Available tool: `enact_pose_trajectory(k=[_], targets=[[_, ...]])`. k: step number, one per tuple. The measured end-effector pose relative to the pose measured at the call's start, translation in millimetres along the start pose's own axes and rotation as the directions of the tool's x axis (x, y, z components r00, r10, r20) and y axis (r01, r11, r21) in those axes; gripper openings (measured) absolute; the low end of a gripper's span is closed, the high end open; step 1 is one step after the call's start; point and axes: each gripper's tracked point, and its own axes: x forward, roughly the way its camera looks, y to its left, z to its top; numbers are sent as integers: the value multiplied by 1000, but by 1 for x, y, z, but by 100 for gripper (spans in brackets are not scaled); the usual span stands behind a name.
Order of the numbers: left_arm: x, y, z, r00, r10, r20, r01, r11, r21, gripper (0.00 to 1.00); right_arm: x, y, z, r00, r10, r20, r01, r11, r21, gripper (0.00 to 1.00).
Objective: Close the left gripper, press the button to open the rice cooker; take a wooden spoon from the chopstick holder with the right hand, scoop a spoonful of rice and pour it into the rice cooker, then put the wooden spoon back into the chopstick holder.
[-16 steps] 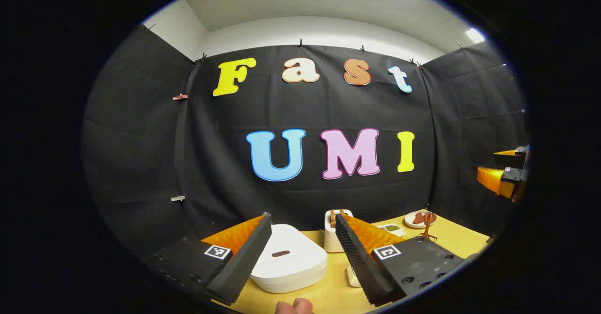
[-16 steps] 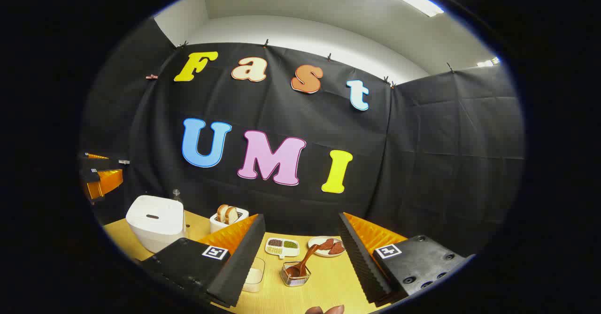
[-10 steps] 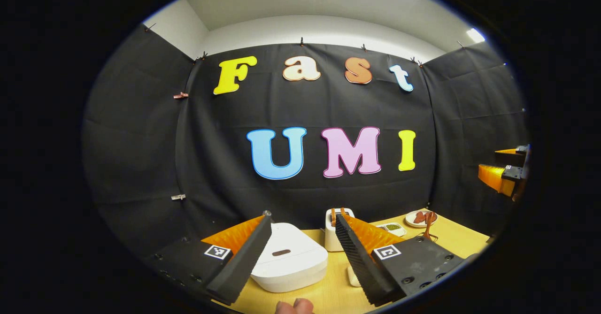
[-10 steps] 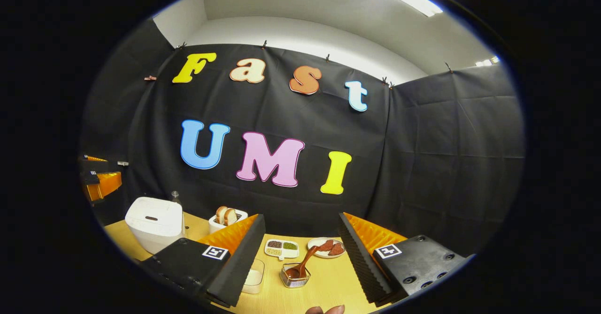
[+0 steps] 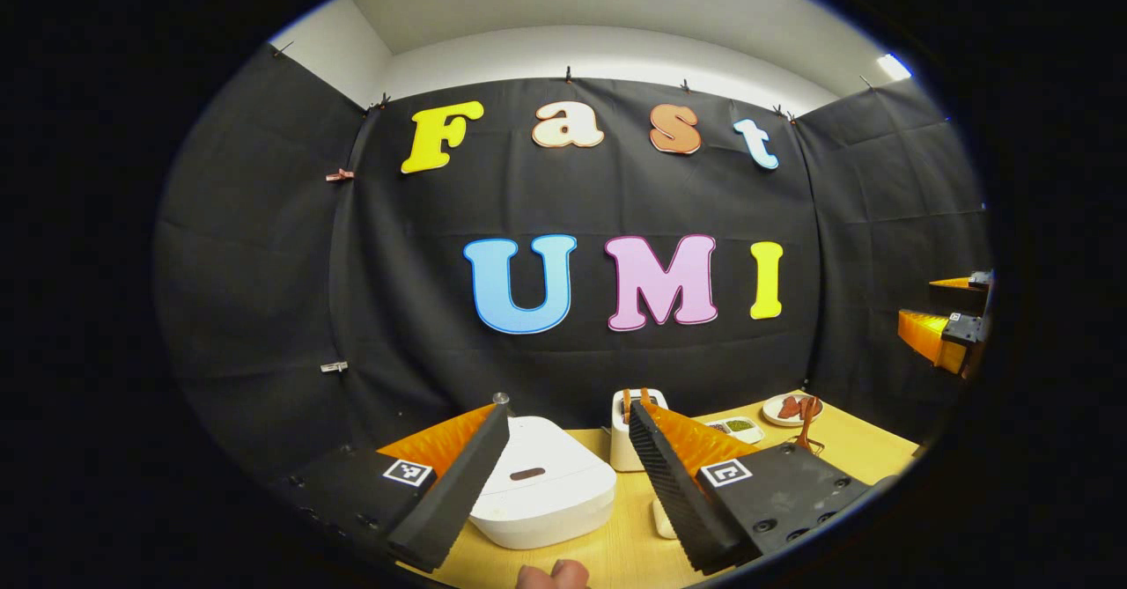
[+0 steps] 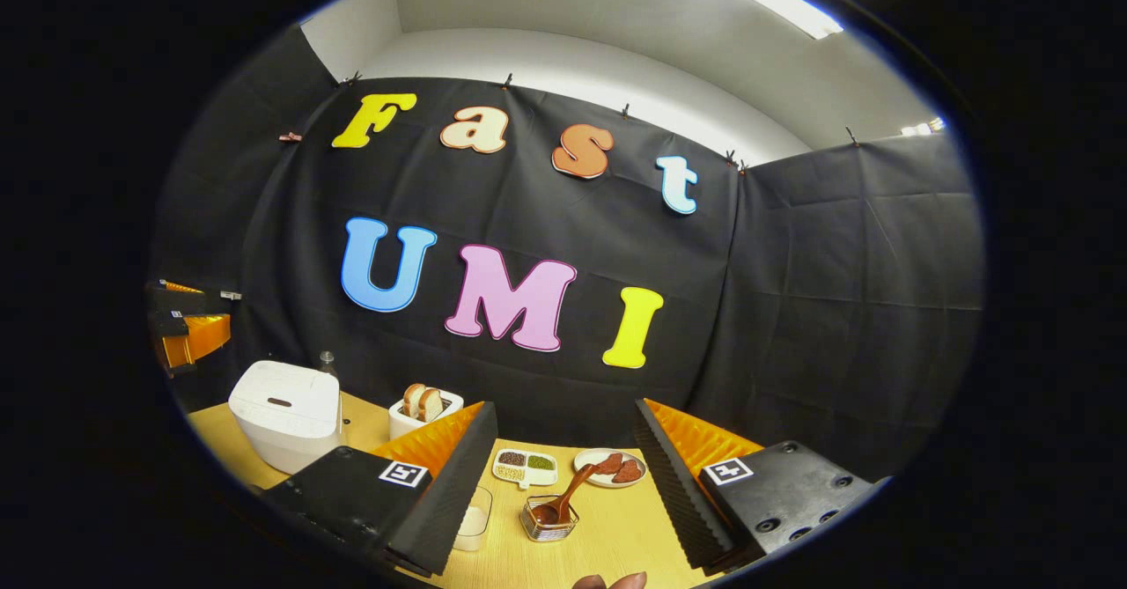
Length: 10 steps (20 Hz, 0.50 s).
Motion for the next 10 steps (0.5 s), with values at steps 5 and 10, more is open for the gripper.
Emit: enact_pose_trajectory(k=[5, 10], targets=[[1, -12, 2, 997, -75, 18, 75, 997, -27, 95, 2, -3, -1, 1000, -5, -2, 5, 1000, -4, 97], [9, -9, -17, 990, -126, -66, 122, 990, -70, 51, 1, -5, 5, 1000, -16, 18, 17, 1000, -26, 97]])
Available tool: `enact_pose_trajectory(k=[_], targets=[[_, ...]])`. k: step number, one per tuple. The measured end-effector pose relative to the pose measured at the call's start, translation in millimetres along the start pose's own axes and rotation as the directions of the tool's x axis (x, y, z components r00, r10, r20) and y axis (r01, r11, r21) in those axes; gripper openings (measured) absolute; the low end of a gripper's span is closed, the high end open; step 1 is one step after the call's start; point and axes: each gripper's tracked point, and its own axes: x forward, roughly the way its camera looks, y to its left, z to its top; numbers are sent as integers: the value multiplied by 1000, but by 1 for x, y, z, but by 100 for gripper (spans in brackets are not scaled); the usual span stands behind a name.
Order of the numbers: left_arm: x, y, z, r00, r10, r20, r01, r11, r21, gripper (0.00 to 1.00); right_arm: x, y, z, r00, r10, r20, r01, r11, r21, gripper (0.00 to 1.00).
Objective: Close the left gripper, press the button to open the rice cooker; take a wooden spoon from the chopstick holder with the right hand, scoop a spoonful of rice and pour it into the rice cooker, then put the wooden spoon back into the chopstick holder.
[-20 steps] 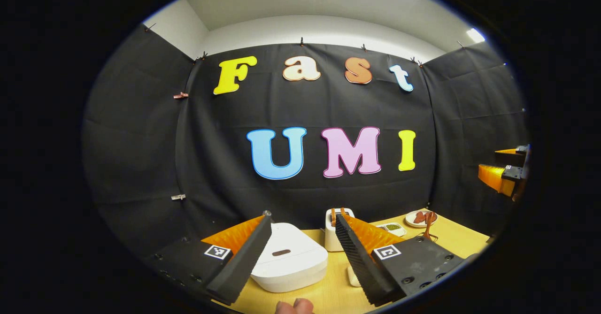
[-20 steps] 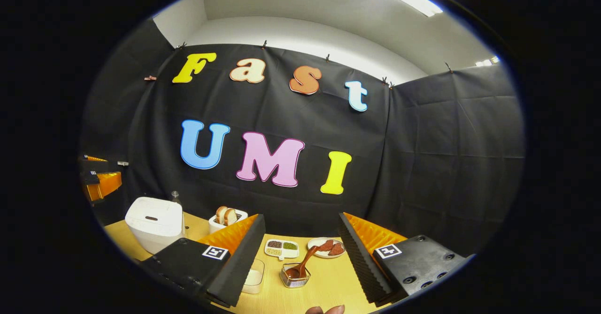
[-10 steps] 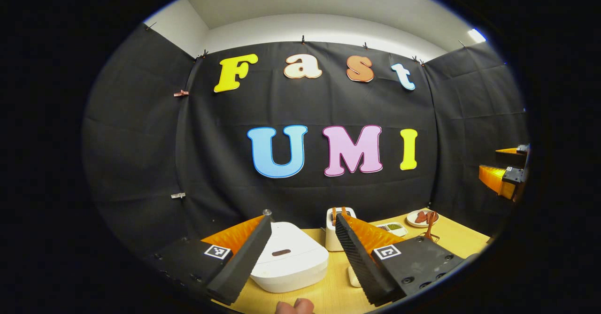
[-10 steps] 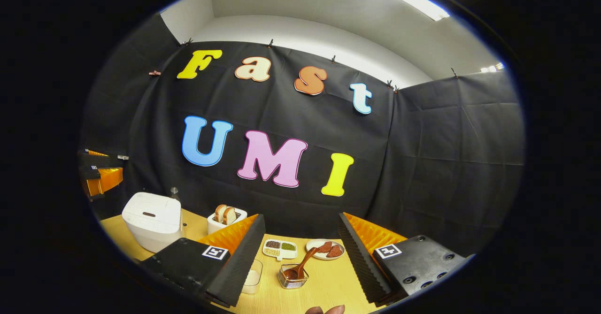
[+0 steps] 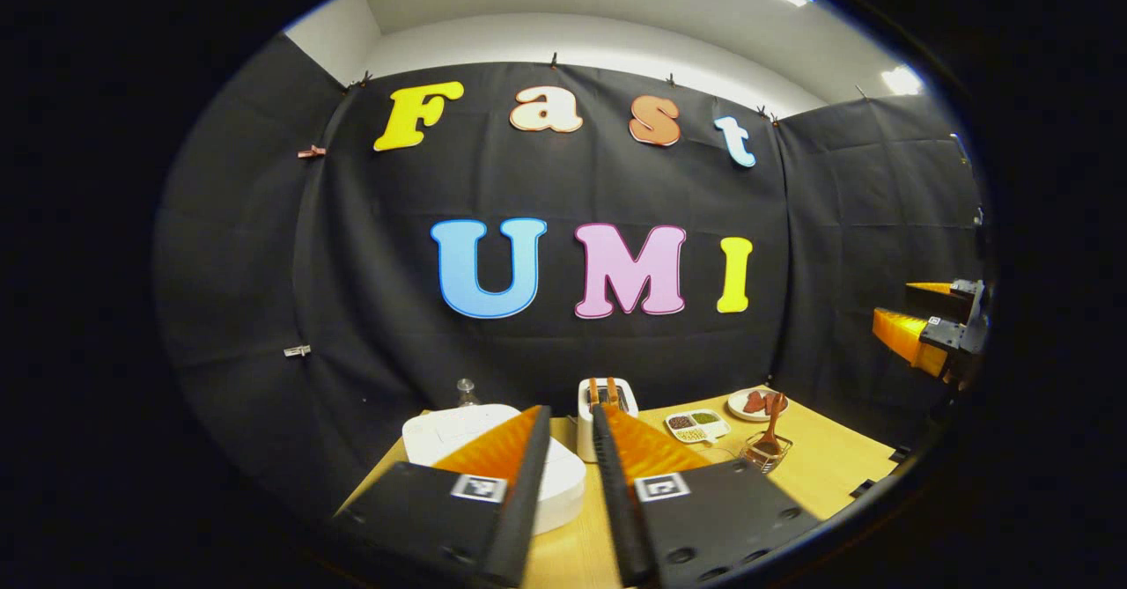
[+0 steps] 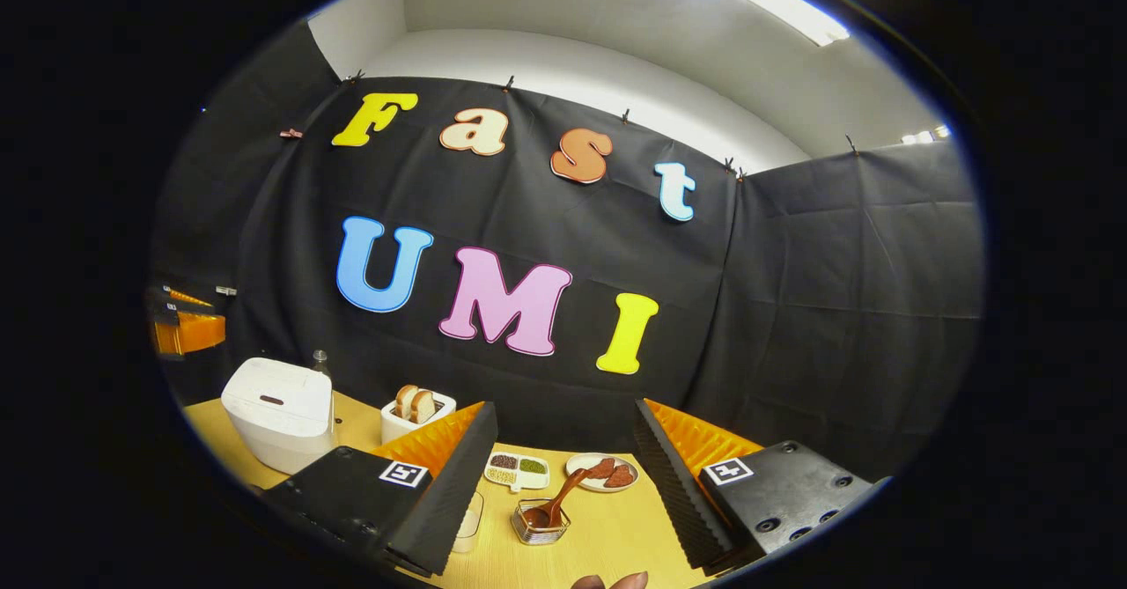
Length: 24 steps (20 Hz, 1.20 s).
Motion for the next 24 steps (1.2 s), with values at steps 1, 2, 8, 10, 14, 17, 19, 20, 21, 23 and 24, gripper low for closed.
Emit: enact_pose_trajectory(k=[1, 2, 8, 10, 14, 17, 19, 20, 21, 23, 24], targets=[[0, 3, -4, 1000, 8, -14, -8, 1000, -17, 30, -1, 0, -1, 1000, 0, -1, 0, 1000, -1, 97], [5, 7, -10, 999, 3, -32, -4, 999, -35, 10, -1, 0, 0, 1000, 0, 1, 0, 1000, -4, 97], [25, 12, -37, 961, -201, -187, 194, 979, -56, 6, -1, -5, -6, 1000, -8, -11, 8, 1000, -20, 97], [34, 25, -47, 940, -233, -251, 236, 972, -19, 6, -3, -8, -8, 1000, -14, -15, 14, 1000, -20, 97], [59, 48, -60, 891, -286, -354, 319, 947, 39, 6, -4, -10, -9, 999, -31, -30, 30, 999, -22, 97], [83, 60, -71, 841, -330, -429, 384, 922, 45, 6, -4, -19, -10, 998, -52, -33, 51, 998, -39, 97], [99, 65, -83, 800, -358, -482, 430, 902, 44, 6, -3, -25, -12, 997, -62, -37, 61, 998, -33, 97], [107, 66, -91, 773, -371, -516, 457, 889, 45, 6, -3, -28, -13, 997, -70, -39, 68, 997, -33, 97], [114, 68, -99, 740, -383, -553, 485, 873, 44, 6, -5, -29, -14, 996, -78, -43, 77, 996, -37, 97], [124, 77, -122, 674, -392, -626, 530, 847, 40, 6, -10, -34, -15, 994, -97, -45, 95, 994, -52, 98], [130, 84, -131, 650, -383, -657, 546, 836, 53, 6, -13, -37, -16, 993, -107, -46, 104, 993, -60, 98]])
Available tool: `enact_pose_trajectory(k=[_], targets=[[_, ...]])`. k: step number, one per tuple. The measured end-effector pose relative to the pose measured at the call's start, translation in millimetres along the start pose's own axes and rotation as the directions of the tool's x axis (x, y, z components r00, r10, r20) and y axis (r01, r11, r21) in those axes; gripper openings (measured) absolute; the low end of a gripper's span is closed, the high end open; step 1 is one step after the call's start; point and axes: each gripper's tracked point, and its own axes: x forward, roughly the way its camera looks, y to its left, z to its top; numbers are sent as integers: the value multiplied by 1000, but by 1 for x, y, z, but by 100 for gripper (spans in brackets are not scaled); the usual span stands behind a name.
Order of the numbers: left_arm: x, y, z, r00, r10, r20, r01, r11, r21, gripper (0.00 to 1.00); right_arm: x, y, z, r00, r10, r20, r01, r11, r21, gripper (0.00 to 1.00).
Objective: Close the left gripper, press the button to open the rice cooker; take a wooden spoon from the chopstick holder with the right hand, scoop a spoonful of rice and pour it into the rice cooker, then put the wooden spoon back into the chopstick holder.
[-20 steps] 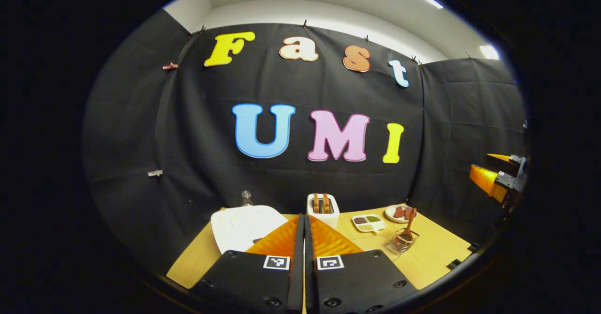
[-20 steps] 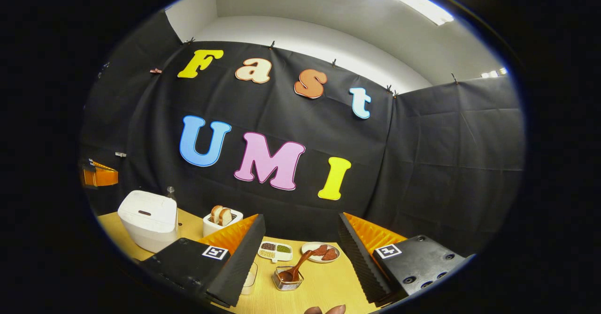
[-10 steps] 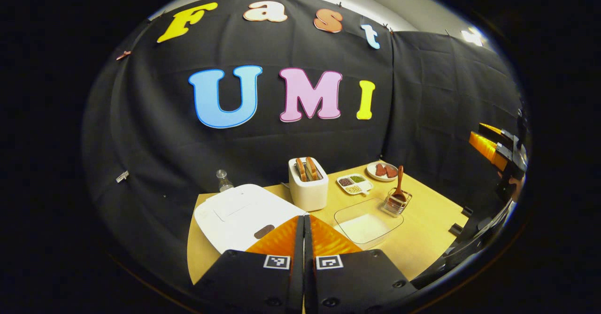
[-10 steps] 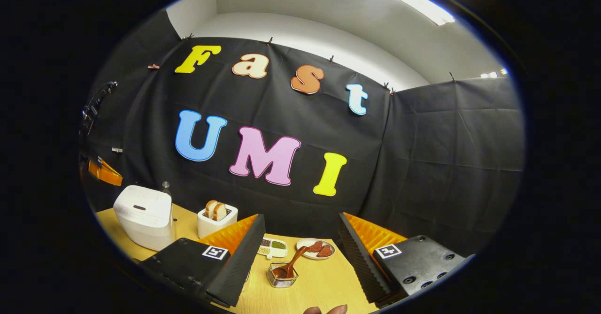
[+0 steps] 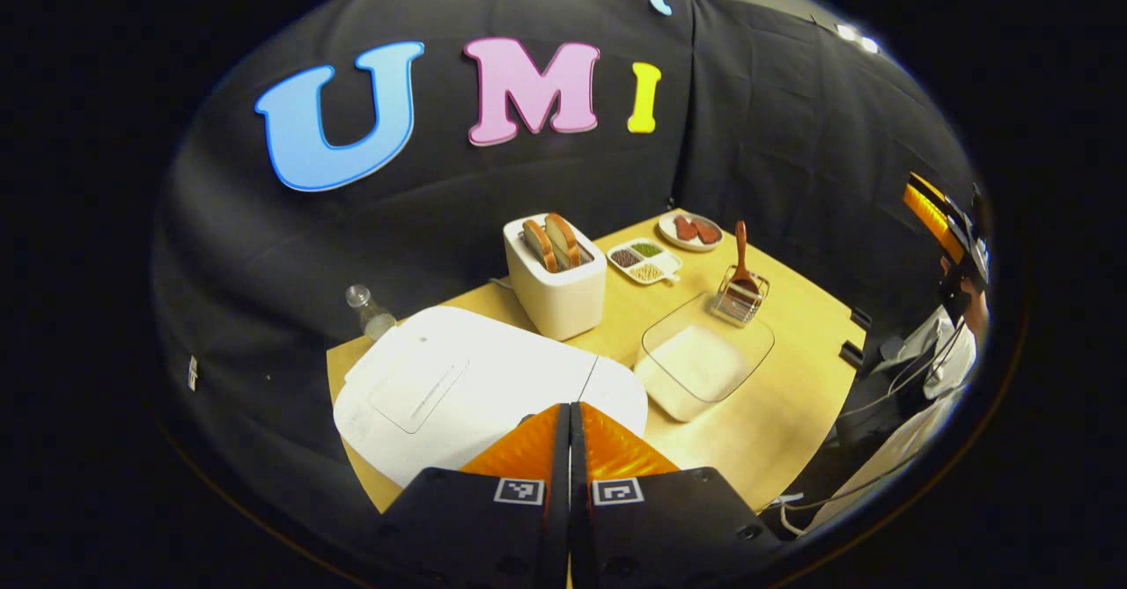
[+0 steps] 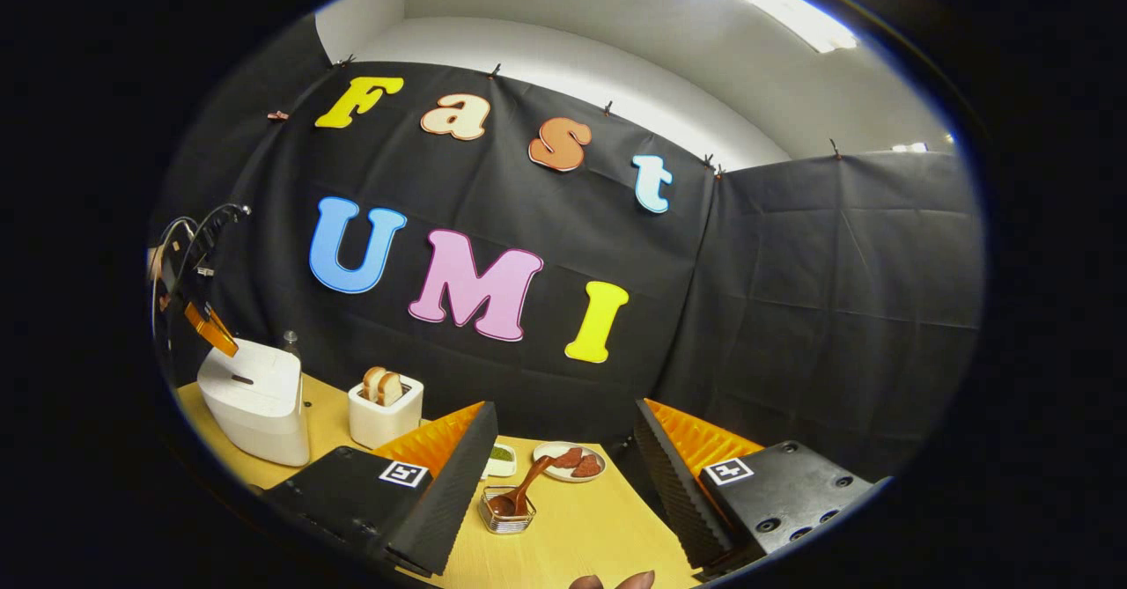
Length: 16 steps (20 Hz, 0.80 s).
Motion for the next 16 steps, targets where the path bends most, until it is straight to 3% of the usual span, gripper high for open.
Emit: enact_pose_trajectory(k=[7, 16], targets=[[31, 26, -28, 975, -72, -208, 87, 994, 63, 6, -14, -13, -8, 998, -65, -26, 65, 998, -17, 97], [46, 29, -48, 951, -90, -296, 122, 988, 94, 6, -22, -11, -10, 995, -95, -35, 96, 995, 8, 97]])
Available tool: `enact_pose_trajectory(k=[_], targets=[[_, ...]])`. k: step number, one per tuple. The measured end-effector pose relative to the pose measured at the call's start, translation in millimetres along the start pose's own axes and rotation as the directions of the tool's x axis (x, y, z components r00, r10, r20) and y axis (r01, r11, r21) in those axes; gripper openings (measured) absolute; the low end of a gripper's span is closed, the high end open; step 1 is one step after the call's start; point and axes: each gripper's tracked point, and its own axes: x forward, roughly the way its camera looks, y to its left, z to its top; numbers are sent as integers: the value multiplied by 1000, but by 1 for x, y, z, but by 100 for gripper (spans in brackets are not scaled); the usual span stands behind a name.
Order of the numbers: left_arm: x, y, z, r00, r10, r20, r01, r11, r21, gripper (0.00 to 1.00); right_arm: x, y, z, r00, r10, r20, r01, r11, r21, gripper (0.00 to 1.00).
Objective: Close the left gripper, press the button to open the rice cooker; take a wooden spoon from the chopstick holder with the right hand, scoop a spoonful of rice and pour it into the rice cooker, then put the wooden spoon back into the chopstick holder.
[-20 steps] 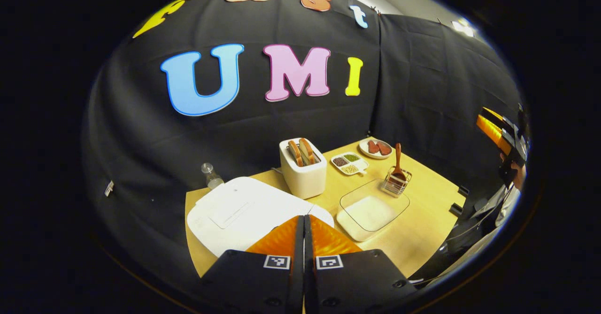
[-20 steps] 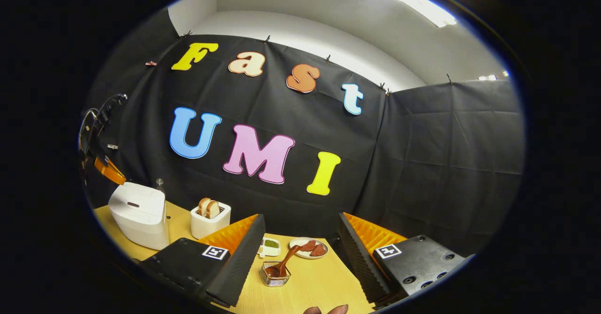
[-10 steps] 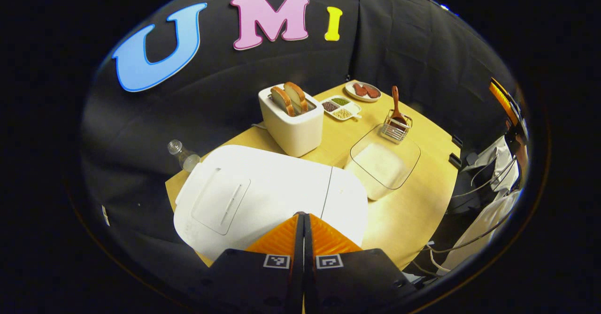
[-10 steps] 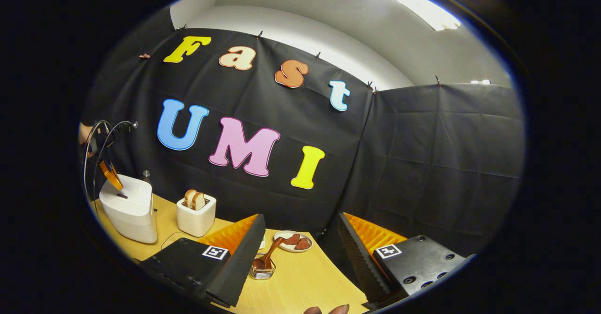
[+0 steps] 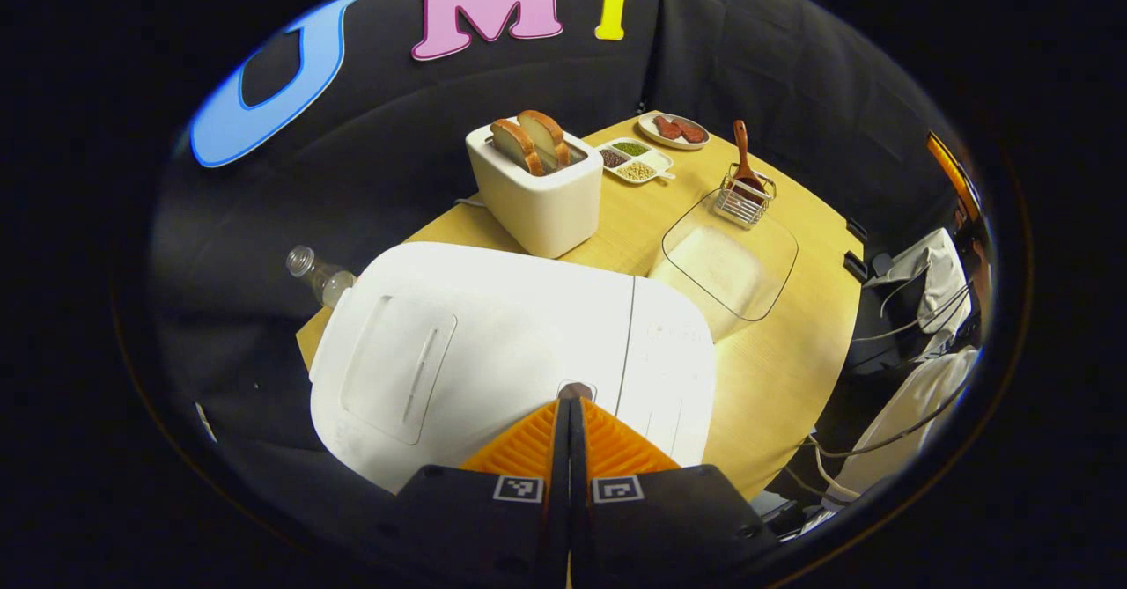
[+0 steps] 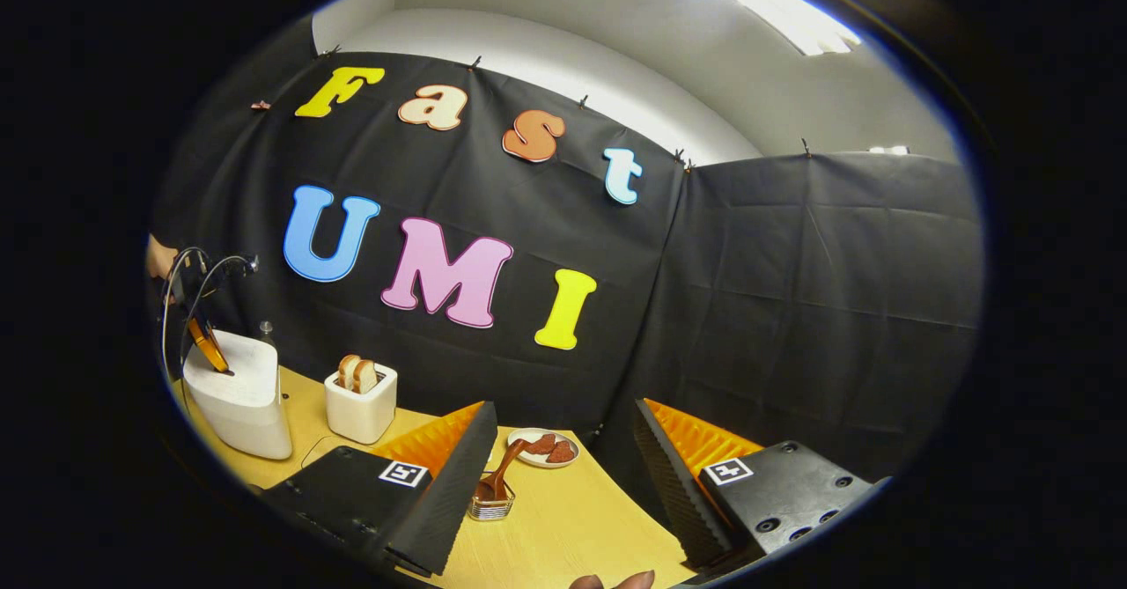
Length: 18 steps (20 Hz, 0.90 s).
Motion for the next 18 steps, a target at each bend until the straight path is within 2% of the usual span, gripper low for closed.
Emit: enact_pose_trajectory(k=[5, 7, 9, 10, 11, 13, 14, 15, 17, 18], targets=[[-2, 1, 1, 998, 54, -18, -53, 998, 32, 7, -5, 2, -4, 1000, -6, -14, 6, 1000, 30, 97], [-19, 3, 16, 992, 111, 64, -114, 992, 49, 6, -9, -1, -4, 1000, -9, -11, 9, 1000, 23, 97], [-47, 14, 34, 959, 214, 185, -232, 969, 86, 6, -10, 1, -3, 1000, 4, -3, -4, 1000, 29, 97], [-66, 24, 46, 922, 289, 258, -321, 942, 93, 6, -11, 3, -2, 1000, 13, 0, -13, 999, 39, 98], [-87, 36, 55, 866, 379, 326, -424, 902, 77, 6, -11, 2, -3, 1000, 18, 2, -18, 999, 46, 97], [-135, 58, 71, 710, 554, 435, -608, 794, -19, 7, -10, 2, -3, 999, 35, 5, -35, 998, 50, 97], [-153, 57, 73, 659, 591, 466, -636, 768, -75, 9, -8, 2, -3, 999, 42, 5, -43, 998, 43, 97], [-166, 47, 69, 619, 615, 487, -641, 755, -137, 8, -7, 0, -3, 999, 47, 5, -48, 998, 35, 97], [-184, 35, 70, 549, 644, 532, -640, 734, -228, 34, -2, -2, -5, 998, 68, 5, -68, 997, 37, 98], [-189, 26, 70, 528, 650, 547, -633, 730, -256, 65, 1, -2, -5, 997, 77, 6, -77, 996, 41, 97]])
